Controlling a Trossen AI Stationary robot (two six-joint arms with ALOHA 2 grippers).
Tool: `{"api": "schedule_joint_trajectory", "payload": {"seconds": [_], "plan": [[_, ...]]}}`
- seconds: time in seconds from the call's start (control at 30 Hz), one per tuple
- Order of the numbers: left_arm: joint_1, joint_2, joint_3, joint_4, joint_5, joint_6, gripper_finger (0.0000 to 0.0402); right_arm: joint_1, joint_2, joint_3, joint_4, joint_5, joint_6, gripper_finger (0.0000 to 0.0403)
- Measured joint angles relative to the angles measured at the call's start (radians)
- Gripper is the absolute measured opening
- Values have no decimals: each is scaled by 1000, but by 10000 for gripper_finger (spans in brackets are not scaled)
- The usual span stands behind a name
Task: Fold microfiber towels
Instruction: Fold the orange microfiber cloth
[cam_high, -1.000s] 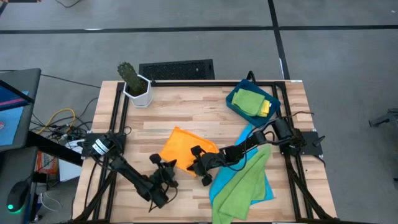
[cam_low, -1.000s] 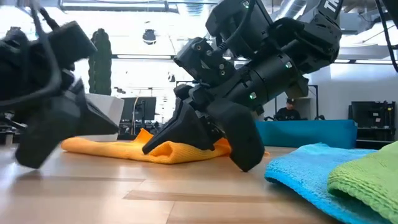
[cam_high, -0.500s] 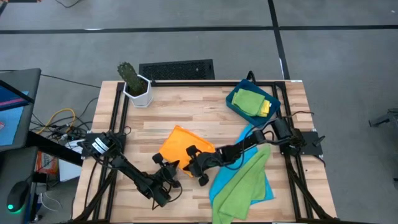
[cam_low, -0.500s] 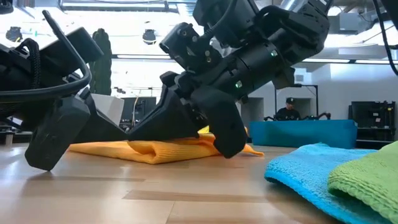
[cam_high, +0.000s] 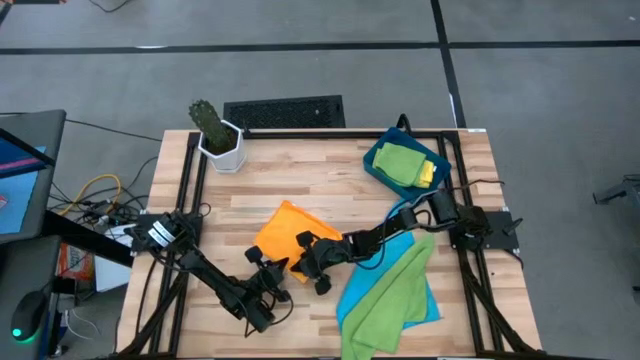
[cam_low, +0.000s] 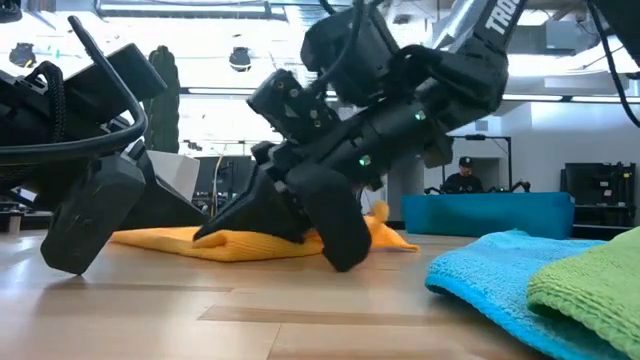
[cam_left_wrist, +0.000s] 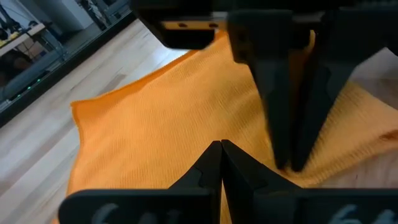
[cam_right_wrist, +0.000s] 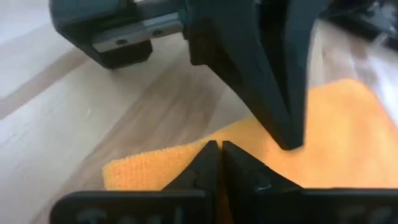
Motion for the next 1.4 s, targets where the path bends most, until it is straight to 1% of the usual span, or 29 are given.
{"api": "schedule_joint_trajectory", "payload": {"seconds": [0.13, 0.23, 0.37, 0.47, 0.57, 0.67, 0.73, 0.8, 0.83, 0.87, 0.93, 1.0, 1.07, 1.1, 1.2, 1.27, 1.4], "plan": [[0, 0, 1, 0, -1, -2, 0, 3, -6, 6, -12, 9, -14, 83], [0, 0, 1, 0, -1, -1, 0, 9, -33, 3, -24, 12, -33, 116], [0, 1, 1, -1, 0, -1, 0, 11, -113, 4, -66, 15, -61, 165], [0, 1, 1, -1, 0, -2, 0, 10, -183, 4, -134, 16, -76, 188], [0, 1, 1, -2, 5, -2, 0, 10, -277, 3, -268, 16, -78, 195], [1, 1, 1, -3, 18, -1, 0, 17, -388, -8, -478, 16, -51, 189], [1, 1, 1, -5, 25, -6, 0, 27, -454, -55, -598, 16, -6, 181], [1, 1, 1, -5, 26, -6, 0, 46, -517, -134, -664, 20, 45, 172], [1, 1, 1, -5, 25, -6, 0, 62, -545, -183, -655, 34, 69, 167], [1, 1, 1, -5, 25, -7, 0, 81, -563, -237, -609, 63, 89, 163], [1, 1, 0, -4, 20, -7, 0, 123, -565, -342, -468, 146, 96, 155], [2, 1, 0, -6, 14, -16, 0, 159, -522, -416, -294, 236, 71, 149], [2, 1, 0, -5, 6, -21, 0, 180, -478, -447, -179, 298, 44, 145], [2, 1, 0, -6, 7, -22, 0, 184, -455, -446, -163, 321, 40, 144], [3, 1, 0, -6, 26, -22, 0, 187, -418, -449, -214, 326, 59, 143], [3, 1, 0, -7, 47, -22, 0, 196, -418, -446, -240, 320, 85, 146], [3, 1, 0, -7, 51, -27, 0, 226, -448, -447, -277, 319, 77, 152]]}}
